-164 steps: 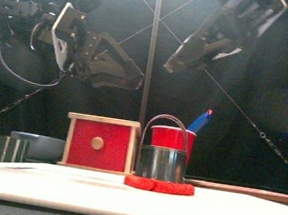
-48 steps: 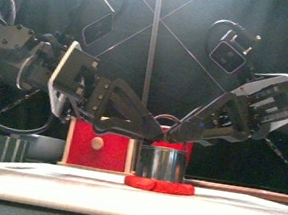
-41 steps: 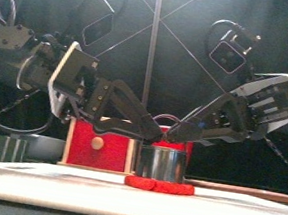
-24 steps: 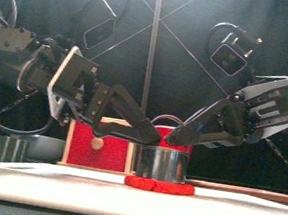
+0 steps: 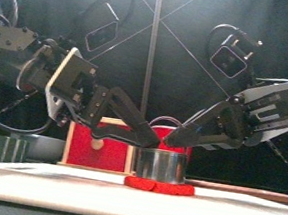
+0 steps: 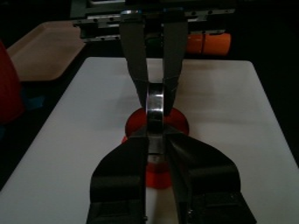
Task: Get the cutter from the drawer then cut the dough then place the extra dough in the bowl
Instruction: Cut the dough
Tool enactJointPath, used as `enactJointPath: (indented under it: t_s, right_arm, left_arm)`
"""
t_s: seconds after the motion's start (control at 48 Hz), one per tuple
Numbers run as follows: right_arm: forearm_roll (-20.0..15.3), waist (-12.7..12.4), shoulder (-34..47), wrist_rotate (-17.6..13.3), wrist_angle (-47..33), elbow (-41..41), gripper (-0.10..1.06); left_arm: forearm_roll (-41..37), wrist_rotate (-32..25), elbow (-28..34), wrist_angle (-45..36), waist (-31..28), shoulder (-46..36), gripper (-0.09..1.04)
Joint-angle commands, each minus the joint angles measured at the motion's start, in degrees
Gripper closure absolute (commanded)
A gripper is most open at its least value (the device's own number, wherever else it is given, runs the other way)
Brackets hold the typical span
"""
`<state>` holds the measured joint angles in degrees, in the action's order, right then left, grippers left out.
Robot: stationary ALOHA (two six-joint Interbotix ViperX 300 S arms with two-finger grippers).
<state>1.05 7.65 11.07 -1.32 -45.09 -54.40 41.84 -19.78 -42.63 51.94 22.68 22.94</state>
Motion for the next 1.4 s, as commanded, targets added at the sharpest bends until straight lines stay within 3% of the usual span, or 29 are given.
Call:
enactJointPath:
  t_s: [0.021,0.438,0.667,0.938,1.396]
  right_arm:
    - [0.09,-0.70,0.09,0.09,0.26,-0.35,0.51]
    - [-1.67,-0.97,5.01,-0.70,-0.70,-0.09,0.51]
    - [-5.89,-0.44,8.53,-0.88,-0.97,-0.35,0.51]
    - [-13.01,2.64,10.55,-0.26,-0.97,-1.14,0.51]
    - [-14.94,2.81,10.90,-0.35,-0.97,-2.11,0.51]
  left_arm:
    - [0.35,0.09,-0.62,-1.67,0.00,0.00,0.43]
    - [0.35,4.57,0.26,-4.83,0.79,4.83,0.43]
    - [0.35,4.75,-0.18,-7.91,0.88,5.10,0.43]
    - [0.70,4.92,-0.18,-10.46,2.02,5.36,0.43]
    - [1.49,4.92,-0.09,-15.03,3.43,6.86,0.43]
